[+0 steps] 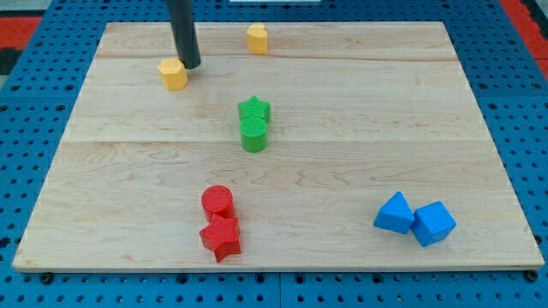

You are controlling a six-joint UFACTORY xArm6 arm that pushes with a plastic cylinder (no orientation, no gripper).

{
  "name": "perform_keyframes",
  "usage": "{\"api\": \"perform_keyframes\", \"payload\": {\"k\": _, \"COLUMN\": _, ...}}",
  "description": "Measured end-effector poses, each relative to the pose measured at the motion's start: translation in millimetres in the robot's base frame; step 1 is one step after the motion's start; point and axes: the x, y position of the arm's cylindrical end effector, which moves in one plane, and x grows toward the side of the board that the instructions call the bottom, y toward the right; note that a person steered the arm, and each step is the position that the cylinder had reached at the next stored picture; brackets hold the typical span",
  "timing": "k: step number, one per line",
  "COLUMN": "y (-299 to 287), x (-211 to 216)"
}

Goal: Move the yellow hexagon to the left of the green star

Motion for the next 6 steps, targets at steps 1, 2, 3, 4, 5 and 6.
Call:
{"api": "perform_keyframes", "payload": {"k": 1, "y": -20, "x": -22}}
{"api": "perform_keyframes", "payload": {"k": 2, "y": -69, "x": 2}}
{"api": "perform_keyframes", "payload": {"k": 3, "y": -54, "x": 15}}
{"api": "perform_keyframes", "payload": {"k": 4, "y": -35, "x": 31}}
{"api": "perform_keyframes", "payload": {"k": 5, "y": -18, "x": 49}}
{"api": "perform_keyframes", "payload": {"k": 6, "y": -4, "x": 69}}
